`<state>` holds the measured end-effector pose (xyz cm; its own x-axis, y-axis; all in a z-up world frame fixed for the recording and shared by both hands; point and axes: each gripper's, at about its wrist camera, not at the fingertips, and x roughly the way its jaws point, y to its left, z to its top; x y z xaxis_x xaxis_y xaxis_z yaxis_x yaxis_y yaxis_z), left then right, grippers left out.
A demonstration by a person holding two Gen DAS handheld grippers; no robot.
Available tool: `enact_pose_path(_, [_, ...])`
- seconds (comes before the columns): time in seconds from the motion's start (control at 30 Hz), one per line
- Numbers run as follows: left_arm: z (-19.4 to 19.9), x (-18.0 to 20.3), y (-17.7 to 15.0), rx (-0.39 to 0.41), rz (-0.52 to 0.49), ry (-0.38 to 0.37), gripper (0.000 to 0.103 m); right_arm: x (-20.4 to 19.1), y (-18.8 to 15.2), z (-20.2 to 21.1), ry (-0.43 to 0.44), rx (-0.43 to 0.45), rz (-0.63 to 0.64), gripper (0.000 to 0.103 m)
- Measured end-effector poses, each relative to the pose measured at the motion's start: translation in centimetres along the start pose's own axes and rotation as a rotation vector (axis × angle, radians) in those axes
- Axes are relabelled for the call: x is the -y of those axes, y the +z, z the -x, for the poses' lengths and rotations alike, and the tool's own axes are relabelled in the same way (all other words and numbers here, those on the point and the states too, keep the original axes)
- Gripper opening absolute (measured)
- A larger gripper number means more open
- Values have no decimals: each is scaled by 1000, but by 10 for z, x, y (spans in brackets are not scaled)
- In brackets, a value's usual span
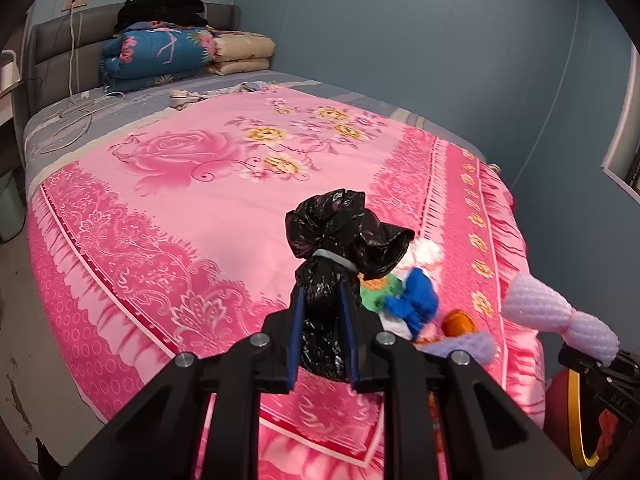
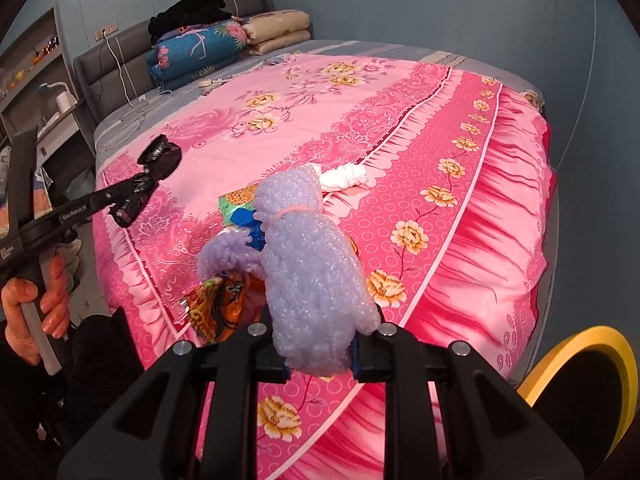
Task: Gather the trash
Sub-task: 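Lift the black bag and lavender foam net and carry them toward the bin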
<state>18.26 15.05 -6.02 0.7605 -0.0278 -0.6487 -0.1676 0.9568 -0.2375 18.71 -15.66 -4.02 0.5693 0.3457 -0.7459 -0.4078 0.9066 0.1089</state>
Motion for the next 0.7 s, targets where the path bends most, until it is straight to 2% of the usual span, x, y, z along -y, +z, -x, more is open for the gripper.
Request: enact_pose_path(0.7, [31, 67, -19, -2, -44, -118, 17, 36, -23, 69, -24, 91, -56, 19])
